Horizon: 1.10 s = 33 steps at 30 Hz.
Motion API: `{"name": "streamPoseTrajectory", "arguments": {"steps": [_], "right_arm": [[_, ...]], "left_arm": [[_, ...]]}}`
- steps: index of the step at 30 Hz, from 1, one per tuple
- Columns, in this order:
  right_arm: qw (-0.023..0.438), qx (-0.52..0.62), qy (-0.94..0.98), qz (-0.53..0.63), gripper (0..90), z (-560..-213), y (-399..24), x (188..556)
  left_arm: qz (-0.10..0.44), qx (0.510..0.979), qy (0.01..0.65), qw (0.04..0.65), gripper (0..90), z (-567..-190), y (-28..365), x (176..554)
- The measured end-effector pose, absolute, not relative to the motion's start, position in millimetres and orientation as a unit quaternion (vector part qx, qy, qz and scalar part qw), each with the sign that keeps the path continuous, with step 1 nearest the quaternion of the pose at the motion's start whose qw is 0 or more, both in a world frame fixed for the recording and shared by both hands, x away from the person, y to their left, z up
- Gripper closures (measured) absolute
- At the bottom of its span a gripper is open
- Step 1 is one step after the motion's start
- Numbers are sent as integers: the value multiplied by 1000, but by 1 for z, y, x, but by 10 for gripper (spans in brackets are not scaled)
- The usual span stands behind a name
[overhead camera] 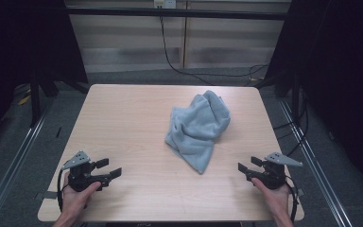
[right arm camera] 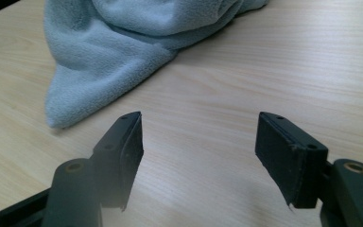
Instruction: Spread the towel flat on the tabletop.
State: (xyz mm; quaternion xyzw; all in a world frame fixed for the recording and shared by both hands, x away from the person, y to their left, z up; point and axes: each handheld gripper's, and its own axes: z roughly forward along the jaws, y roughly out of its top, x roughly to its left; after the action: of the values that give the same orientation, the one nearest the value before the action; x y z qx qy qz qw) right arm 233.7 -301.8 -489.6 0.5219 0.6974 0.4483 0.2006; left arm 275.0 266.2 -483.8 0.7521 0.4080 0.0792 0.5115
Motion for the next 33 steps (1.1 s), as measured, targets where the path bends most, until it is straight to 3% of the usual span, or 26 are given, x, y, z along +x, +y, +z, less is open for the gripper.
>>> {"name": "streamPoseTrajectory", "arguments": {"steps": [9,20,28,33], "right_arm": [[179,524,699,453,370,-486,-303,235],[159,483,728,459,350,-469,-280,249],[155,466,741,459,317,-457,-261,281],[130,452,749,467,346,-454,-248,306]], "left_arm": [[76,761,393,511,243,-482,257,277],[73,767,375,516,249,-478,251,273],[73,770,379,508,253,-481,250,276],[72,771,377,507,253,-480,251,276]]}}
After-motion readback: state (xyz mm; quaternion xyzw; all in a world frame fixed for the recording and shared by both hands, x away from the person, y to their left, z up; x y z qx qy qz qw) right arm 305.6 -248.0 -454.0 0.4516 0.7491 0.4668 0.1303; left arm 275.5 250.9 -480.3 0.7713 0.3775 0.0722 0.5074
